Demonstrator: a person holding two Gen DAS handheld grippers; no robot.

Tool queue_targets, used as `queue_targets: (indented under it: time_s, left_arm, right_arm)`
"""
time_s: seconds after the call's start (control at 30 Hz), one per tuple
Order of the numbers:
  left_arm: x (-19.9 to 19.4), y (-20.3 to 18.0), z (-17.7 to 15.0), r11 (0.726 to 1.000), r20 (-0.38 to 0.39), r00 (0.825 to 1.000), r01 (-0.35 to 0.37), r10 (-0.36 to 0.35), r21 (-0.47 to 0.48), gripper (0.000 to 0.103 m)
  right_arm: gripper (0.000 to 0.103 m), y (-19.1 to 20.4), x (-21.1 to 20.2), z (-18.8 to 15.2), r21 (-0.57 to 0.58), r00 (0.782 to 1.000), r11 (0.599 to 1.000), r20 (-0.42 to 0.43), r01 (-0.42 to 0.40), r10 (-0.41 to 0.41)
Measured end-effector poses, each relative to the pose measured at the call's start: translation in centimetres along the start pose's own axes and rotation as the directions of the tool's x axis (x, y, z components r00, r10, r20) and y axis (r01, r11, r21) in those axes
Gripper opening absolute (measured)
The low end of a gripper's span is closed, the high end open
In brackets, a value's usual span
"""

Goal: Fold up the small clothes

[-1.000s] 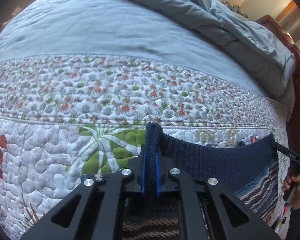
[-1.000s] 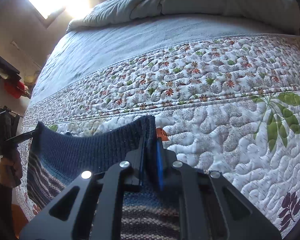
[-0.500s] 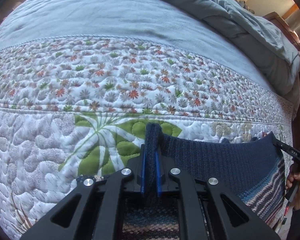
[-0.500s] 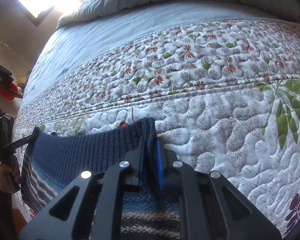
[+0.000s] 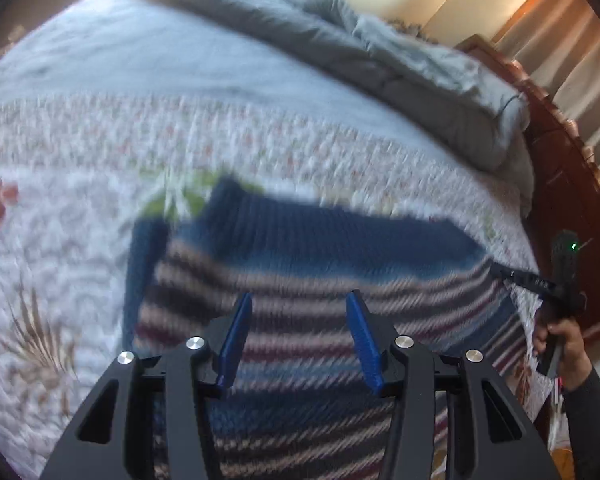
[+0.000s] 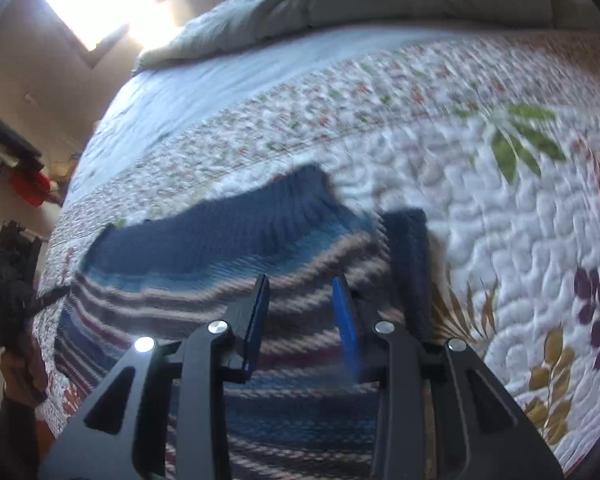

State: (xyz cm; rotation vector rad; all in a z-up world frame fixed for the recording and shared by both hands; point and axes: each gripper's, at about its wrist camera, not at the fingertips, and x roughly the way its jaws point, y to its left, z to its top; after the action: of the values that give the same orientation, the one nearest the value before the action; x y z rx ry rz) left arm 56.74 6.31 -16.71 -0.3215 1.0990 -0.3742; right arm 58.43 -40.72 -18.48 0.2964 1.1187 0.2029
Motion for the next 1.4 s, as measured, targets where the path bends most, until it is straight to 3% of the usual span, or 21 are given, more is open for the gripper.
queue_targets:
  time_s: [0.03, 0.07, 0.1, 0.17, 0.27, 0.37, 0.47, 0.53, 0.6, 0.7, 0.73, 0.77, 0.8, 0.83, 0.87, 0.93, 1.0, 1.13, 1.27, 1.4]
  left_arm:
    - [0.6, 0.8, -0.7, 1.0, -0.019, 1.0, -0.012, 0.012, -0.025, 0.047]
    - [1.1, 1.7, -1.3, 0.999, -0.027, 1.0, -0.006, 0.004, -0.05, 0.046]
    - [1.3, 2.2, -1.5, 0.998, -0.032, 0.999, -0.008, 0.006, -0.055, 0.038]
    - [1.0, 3.6, -1.8, 0.993, -0.022, 0.999, 0.031, -0.033, -0.111, 0.035]
    - [-1.3, 3.9, -1.8, 0.983, 0.027, 0.994, 0.105, -0.102, -0.148, 0.038]
    - [-5.2, 2.6, -4.5, 0.977, 0.104, 0.978, 0.191, -0.181, -0.093, 0.046]
    - [-5.8, 2.9, -7.8, 0.971, 0.088, 0.975, 0.215, -0.207, -0.104, 0.046]
    - [-5.0, 4.1, -9.5, 0.975, 0.052, 0.983, 0.18, -0.174, -0.13, 0.046]
    - [-4.2, 5.9, -10.4, 0.964, 0.028, 0.982, 0.19, -0.188, -0.188, 0.043]
    - [-4.5, 7.1, -10.8, 0.95, 0.041, 0.977, 0.211, -0.207, -0.229, 0.039]
    - [-5.2, 6.9, -10.9, 0.952, 0.051, 0.979, 0.201, -0.195, -0.23, 0.041]
    - [-6.1, 6.1, -11.1, 0.965, 0.061, 0.985, 0.17, -0.16, -0.2, 0.051]
    - [-6.9, 5.1, -11.4, 0.98, 0.076, 0.991, 0.121, -0.11, -0.159, 0.066]
    - [-8.0, 3.7, -11.8, 0.995, 0.099, 0.995, 0.03, -0.02, -0.097, 0.072]
    - [-8.9, 2.4, -12.2, 0.998, 0.124, 0.991, -0.046, 0.051, -0.045, 0.077]
    - [-10.9, -0.8, -13.3, 0.976, 0.196, 0.964, -0.201, 0.181, 0.083, 0.082]
    - [-12.2, -2.3, -13.8, 0.964, 0.22, 0.955, -0.232, 0.201, 0.129, 0.091]
    - [-13.6, -3.9, -14.1, 0.934, 0.256, 0.933, -0.304, 0.252, 0.189, 0.096]
    - [-14.5, -4.1, -14.1, 0.919, 0.276, 0.924, -0.327, 0.263, 0.219, 0.097]
    - [-15.0, -2.5, -13.5, 0.91, 0.292, 0.914, -0.351, 0.282, 0.22, 0.097]
  right_arm:
    - [0.02, -0.7, 0.3, -0.1, 0.019, 1.0, 1.0, 0.0, 0.009, -0.009]
    - [0.017, -1.4, 0.6, -0.2, 0.028, 1.0, 0.999, -0.002, 0.026, -0.026]
    - [0.014, -1.9, 0.8, -0.1, 0.04, 0.999, 0.999, -0.006, 0.032, -0.032]
    - [0.014, -2.9, 0.3, -0.2, 0.095, 1.0, 0.995, -0.016, -0.009, 0.011]
    - [0.02, -2.5, -3.8, -1.7, 0.103, 0.992, 0.988, 0.069, -0.113, 0.106]
    - [0.02, -1.6, -6.8, -5.7, 0.069, 0.977, 0.979, 0.108, -0.19, 0.182]
    - [0.02, -2.2, -7.3, -9.5, 0.084, 0.98, 0.982, 0.119, -0.172, 0.162]
    - [0.012, -4.4, -6.2, -11.2, 0.166, 0.983, 0.973, 0.108, -0.163, 0.146]
    - [0.0, -5.7, -5.2, -11.7, 0.211, 0.985, 0.964, 0.089, -0.161, 0.145]
    - [0.007, -5.8, -6.4, -11.5, 0.235, 0.984, 0.958, 0.104, -0.165, 0.144]
    - [0.018, -5.4, -7.2, -11.5, 0.234, 0.982, 0.957, 0.121, -0.172, 0.147]
    - [0.023, -5.0, -7.9, -11.4, 0.227, 0.979, 0.957, 0.134, -0.18, 0.152]
    - [0.027, -3.8, -9.0, -11.7, 0.205, 0.974, 0.959, 0.155, -0.194, 0.164]
    - [0.027, -2.5, -9.5, -12.1, 0.173, 0.972, 0.964, 0.16, -0.2, 0.173]
    - [0.028, -0.3, -9.9, -12.8, 0.12, 0.971, 0.972, 0.152, -0.202, 0.183]
    - [0.037, 3.5, -9.8, -14.1, 0.034, 0.975, 0.981, 0.128, -0.188, 0.183]
    - [0.043, 7.6, -8.7, -15.7, -0.043, 0.976, 0.98, 0.087, -0.195, 0.198]
    - [0.071, 16.3, -5.9, -18.7, -0.198, 0.981, 0.962, 0.018, -0.187, 0.194]
    - [0.078, 23.7, -3.8, -20.4, -0.368, 0.987, 0.918, 0.004, -0.147, 0.159]
    - [0.082, 29.2, -2.1, -21.1, -0.506, 0.99, 0.858, 0.054, -0.083, 0.127]
